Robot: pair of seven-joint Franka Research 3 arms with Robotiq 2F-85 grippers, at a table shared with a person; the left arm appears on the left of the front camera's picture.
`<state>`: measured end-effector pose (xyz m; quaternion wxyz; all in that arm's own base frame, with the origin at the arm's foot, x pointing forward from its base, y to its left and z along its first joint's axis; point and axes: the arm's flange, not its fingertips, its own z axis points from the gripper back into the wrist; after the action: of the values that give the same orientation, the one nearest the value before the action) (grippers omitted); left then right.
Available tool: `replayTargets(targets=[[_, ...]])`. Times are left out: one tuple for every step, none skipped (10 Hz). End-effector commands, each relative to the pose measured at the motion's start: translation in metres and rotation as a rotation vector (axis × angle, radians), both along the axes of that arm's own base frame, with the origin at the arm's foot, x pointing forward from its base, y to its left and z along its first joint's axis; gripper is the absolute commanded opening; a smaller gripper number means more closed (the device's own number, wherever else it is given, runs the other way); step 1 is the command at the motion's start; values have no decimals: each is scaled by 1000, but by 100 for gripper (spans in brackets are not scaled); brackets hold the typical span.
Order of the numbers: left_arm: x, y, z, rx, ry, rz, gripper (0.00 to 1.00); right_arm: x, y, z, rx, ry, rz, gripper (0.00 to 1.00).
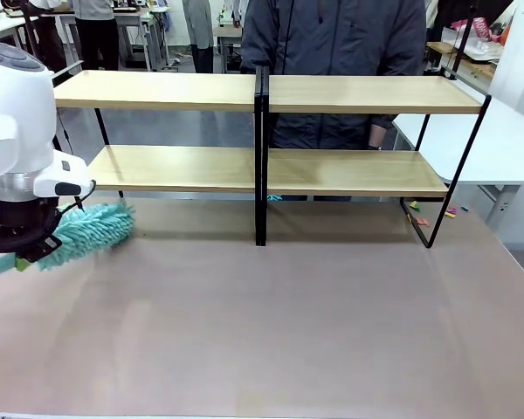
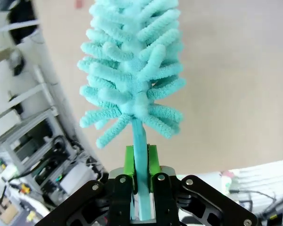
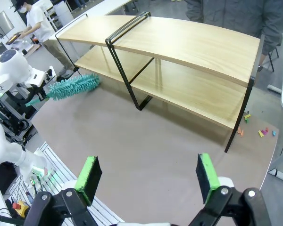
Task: Clean the shelves.
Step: Clean another randomly selected level of the Shelf with the Duster.
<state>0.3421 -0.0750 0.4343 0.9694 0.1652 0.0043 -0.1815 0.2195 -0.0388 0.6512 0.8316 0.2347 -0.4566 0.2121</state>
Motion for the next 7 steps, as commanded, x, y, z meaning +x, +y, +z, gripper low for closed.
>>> replayTargets(targets=[[-65,33,-43,-160,58,2,13,0,0,0,9,-5,13,100],[-63,29,-46,-225,86,33,13,0,0,0,9,-5,13,100],[-1,1,-1,-76,35,-10,13,0,0,0,9,-5,13,100],[-1,1,-1,-76,35,-10,13,0,0,0,9,-5,13,100],[-1,1,-1,-76,35,-10,13,0,0,0,9,-5,13,100],[-1,1,-1,-76,35,-10,13,0,0,0,9,-5,13,100],[-1,1,-1,-76,35,-10,13,0,0,0,9,-5,13,100]])
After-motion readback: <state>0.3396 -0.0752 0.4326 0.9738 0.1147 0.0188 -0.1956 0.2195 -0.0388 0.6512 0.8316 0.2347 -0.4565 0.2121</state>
